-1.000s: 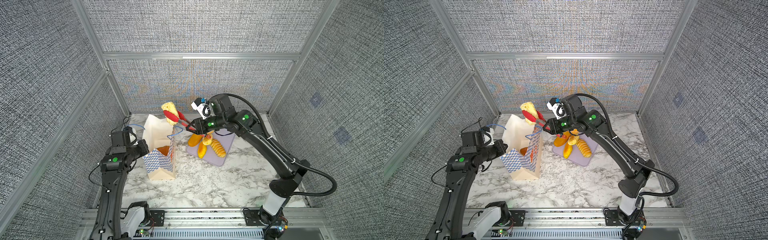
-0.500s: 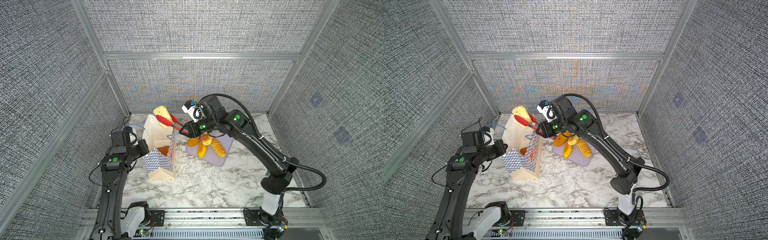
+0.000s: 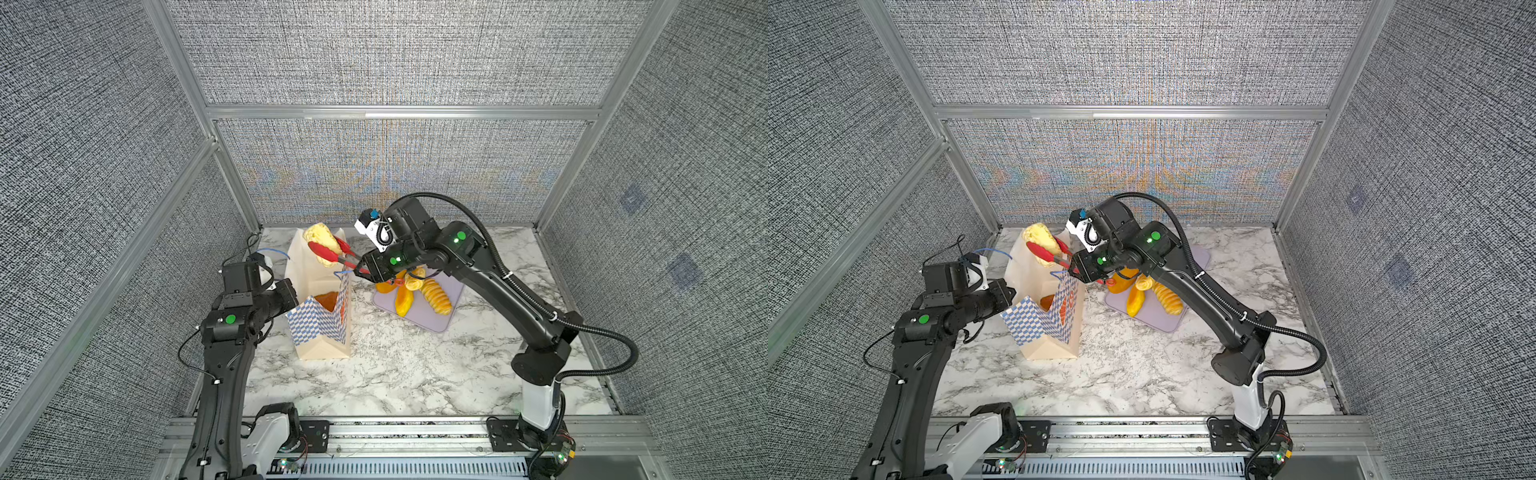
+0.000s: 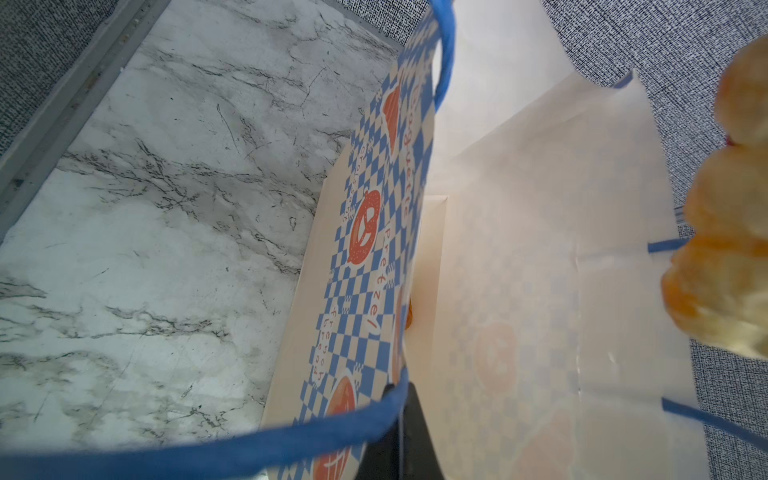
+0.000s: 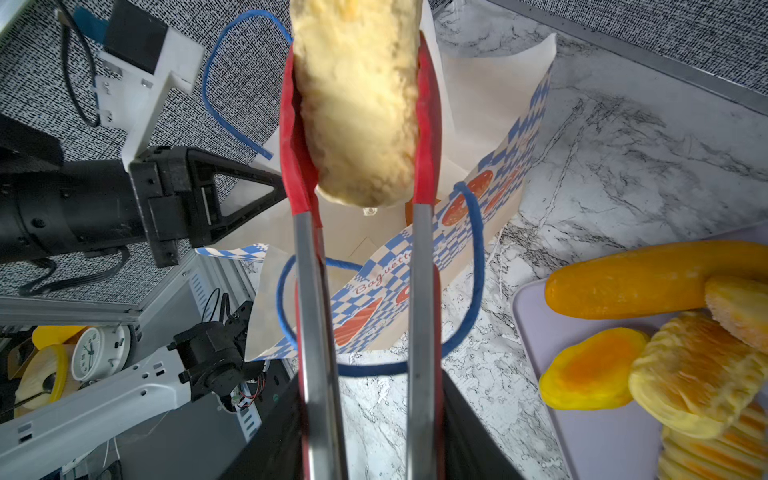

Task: Place the fake bread into the paper bag
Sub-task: 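Carry the pale oblong bread in the tongs over the open paper bag, then open the tongs to drop the pale oblong bread into the bag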

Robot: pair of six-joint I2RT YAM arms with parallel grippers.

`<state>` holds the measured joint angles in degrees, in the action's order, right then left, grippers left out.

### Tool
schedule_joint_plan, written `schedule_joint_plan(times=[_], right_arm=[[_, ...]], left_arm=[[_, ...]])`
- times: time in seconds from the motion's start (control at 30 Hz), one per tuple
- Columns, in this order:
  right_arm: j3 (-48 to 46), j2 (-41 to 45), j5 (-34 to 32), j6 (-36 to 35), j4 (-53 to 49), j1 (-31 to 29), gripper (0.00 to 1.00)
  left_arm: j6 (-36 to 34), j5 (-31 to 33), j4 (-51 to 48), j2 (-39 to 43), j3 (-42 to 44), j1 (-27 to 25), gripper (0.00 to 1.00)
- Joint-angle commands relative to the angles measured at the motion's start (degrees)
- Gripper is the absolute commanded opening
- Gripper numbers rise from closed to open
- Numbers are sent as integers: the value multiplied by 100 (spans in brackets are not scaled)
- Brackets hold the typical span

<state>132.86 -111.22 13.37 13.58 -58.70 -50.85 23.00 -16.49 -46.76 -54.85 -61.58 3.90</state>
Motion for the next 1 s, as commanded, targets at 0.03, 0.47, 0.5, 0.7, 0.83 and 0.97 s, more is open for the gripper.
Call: schedule_joint_plan(times=[0.03, 0.47, 0.5, 0.7, 0.83, 0.97], right_arm=[[74, -29, -69, -101, -12, -30, 46], [51, -77, -125, -128, -55, -74, 49], [56, -81, -124, -128, -58, -74, 49], [65, -102, -132, -115, -45, -75, 54], [82, -108, -129, -120, -45, -83, 56], [99, -112, -132, -119, -37, -82, 58]], left_arm=[[3, -30, 124, 23, 32, 8, 4], [11, -38, 121, 18, 14, 11, 4], [11, -39, 123, 16, 14, 6, 4], [12, -54, 127, -7, 4, 6, 4], [11, -47, 140, -8, 6, 6, 4], [4, -48, 141, -17, 6, 6, 4]])
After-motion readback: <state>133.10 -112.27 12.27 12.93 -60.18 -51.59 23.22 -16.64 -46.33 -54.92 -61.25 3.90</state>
